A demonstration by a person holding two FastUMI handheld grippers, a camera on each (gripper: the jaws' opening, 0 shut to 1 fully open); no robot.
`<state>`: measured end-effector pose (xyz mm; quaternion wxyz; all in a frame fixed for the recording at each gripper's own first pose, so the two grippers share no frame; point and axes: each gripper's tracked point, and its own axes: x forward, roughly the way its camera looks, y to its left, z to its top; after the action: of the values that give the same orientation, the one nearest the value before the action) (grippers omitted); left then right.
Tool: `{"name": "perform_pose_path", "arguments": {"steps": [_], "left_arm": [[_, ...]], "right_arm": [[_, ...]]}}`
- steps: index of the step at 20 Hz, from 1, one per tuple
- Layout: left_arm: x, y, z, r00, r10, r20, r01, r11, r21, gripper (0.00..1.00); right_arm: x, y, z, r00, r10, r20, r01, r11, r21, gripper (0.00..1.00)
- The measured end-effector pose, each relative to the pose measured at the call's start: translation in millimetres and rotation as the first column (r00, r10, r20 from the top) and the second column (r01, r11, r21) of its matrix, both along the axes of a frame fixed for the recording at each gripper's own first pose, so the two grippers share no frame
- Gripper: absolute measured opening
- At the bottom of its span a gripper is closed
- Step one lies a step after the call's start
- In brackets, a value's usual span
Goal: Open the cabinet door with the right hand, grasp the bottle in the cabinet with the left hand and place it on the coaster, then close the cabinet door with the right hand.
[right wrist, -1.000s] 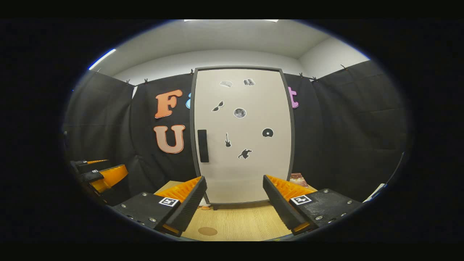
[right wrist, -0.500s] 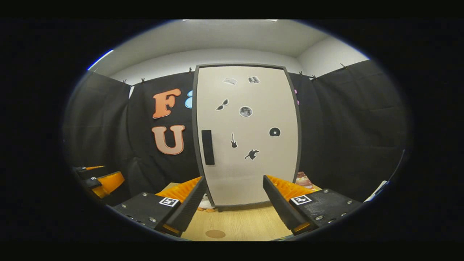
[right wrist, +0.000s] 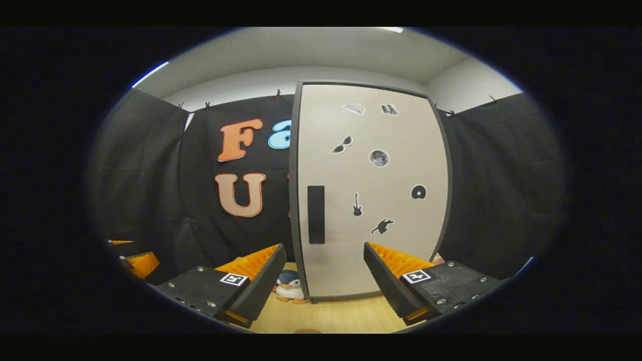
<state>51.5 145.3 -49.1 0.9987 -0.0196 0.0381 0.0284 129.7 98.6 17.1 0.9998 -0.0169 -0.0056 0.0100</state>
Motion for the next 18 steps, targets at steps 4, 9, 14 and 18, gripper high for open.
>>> {"name": "perform_pose_path", "arguments": {"steps": [4,9,14,18], "left_arm": [[19,17,-6,0.999,0.053,-0.009,-0.053,0.999,0.008,0.98],[43,33,-16,0.991,0.130,-0.027,-0.129,0.992,0.010,0.99],[62,45,-27,0.982,0.179,-0.056,-0.179,0.984,-0.004,0.99],[68,52,-37,0.978,0.193,-0.079,-0.194,0.981,0.004,0.98]], "right_arm": [[49,6,11,0.999,0.023,0.029,-0.022,1.000,-0.004,0.96],[103,4,19,0.998,0.041,0.040,-0.041,0.999,0.020,0.94],[137,6,14,0.998,0.050,0.023,-0.051,0.998,0.040,0.83],[144,4,9,0.999,0.030,0.015,-0.030,0.999,0.030,0.54]]}}
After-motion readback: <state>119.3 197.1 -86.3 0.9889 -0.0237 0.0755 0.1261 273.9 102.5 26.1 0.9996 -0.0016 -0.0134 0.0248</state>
